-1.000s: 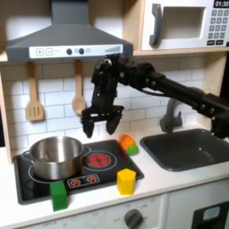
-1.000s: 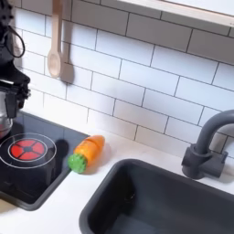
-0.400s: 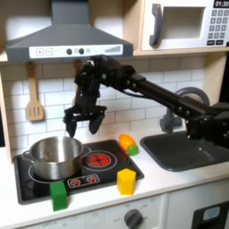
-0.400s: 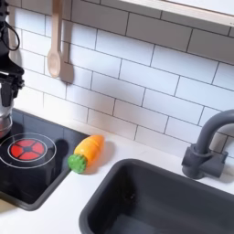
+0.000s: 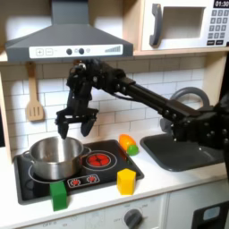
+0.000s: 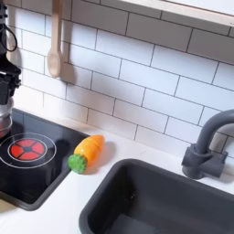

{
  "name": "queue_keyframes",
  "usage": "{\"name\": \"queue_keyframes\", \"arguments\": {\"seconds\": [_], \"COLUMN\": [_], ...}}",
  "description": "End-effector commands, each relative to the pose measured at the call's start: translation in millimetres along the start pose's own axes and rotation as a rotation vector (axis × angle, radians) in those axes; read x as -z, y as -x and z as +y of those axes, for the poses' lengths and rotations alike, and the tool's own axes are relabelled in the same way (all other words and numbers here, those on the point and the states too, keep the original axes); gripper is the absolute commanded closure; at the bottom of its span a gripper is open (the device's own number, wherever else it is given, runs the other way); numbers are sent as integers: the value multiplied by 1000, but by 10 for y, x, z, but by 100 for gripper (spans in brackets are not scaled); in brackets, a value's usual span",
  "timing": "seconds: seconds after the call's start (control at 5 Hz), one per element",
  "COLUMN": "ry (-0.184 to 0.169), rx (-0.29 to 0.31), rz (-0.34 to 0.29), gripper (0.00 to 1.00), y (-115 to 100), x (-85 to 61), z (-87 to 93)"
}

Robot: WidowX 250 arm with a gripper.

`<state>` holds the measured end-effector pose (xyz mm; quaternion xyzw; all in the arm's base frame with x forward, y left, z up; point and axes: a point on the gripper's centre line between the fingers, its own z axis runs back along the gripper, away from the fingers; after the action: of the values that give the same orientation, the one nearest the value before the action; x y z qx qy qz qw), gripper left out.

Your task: Slide pot right

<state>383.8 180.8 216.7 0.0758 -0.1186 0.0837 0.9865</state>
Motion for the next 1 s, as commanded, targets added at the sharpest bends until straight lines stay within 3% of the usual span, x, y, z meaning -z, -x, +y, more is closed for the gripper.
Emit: {"name": "queue_keyframes", "arguments": {"seconds": [0.0,0.8], "ry": [-5,-7], "rx": [5,10], "rz": [30,106], "gripper": [0,0], "y": [-62,-45], "x": [151,468], "z": [42,103]}}
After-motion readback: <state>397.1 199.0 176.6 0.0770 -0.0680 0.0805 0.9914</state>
